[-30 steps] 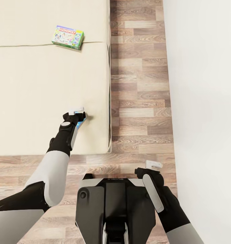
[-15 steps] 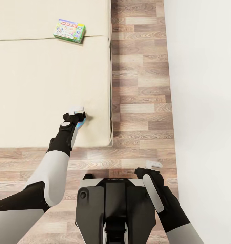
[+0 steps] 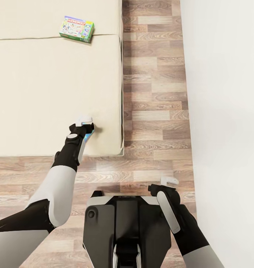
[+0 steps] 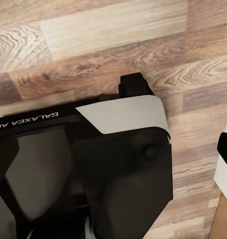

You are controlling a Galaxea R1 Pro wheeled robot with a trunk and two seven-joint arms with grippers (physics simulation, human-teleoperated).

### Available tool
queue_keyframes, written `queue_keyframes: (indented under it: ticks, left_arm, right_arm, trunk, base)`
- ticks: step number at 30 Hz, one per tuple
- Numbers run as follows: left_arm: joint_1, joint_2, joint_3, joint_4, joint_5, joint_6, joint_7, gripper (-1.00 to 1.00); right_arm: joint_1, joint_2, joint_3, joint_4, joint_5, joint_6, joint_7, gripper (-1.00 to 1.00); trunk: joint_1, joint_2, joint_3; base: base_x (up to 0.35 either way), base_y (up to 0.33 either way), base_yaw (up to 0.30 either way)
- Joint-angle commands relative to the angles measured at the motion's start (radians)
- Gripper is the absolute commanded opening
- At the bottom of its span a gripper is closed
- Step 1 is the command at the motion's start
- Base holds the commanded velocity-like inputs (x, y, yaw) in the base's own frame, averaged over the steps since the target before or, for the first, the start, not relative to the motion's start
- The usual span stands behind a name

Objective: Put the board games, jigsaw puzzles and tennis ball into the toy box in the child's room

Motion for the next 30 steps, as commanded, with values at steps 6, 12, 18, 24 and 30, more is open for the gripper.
queue_keyframes:
  ticks: [6,12,18,24,30]
  left_arm:
    - [0.000,-0.001,0.003,-0.001,-0.007,0.004,-0.001,1.00]
    - [0.000,-0.001,0.003,-0.001,-0.007,0.004,-0.001,1.00]
    - [0.000,-0.001,0.003,-0.001,-0.007,0.004,-0.001,1.00]
    - [0.000,-0.001,0.003,-0.001,-0.007,0.004,-0.001,1.00]
    - [0.000,-0.001,0.003,-0.001,-0.007,0.004,-0.001,1.00]
  right_arm:
    - [0.000,0.000,0.001,-0.001,-0.010,0.002,-0.010,1.00]
    - [0.000,0.000,0.001,-0.001,-0.010,0.002,-0.010,1.00]
    - [0.000,0.000,0.001,-0.001,-0.010,0.002,-0.010,1.00]
    - [0.000,0.000,0.001,-0.001,-0.010,0.002,-0.010,1.00]
    - [0.000,0.000,0.001,-0.001,-0.010,0.002,-0.010,1.00]
  trunk:
    - [0.000,-0.002,-0.001]
    - [0.000,-0.002,-0.001]
    - [0.000,-0.002,-0.001]
    - [0.000,-0.002,-0.001]
    - [0.000,-0.002,-0.001]
  base:
    - [-0.140,0.000,0.000]
    - [-0.049,0.000,0.000]
    - [-0.143,0.000,0.000]
    - [-0.029,0.000,0.000]
    - [-0.003,0.000,0.000]
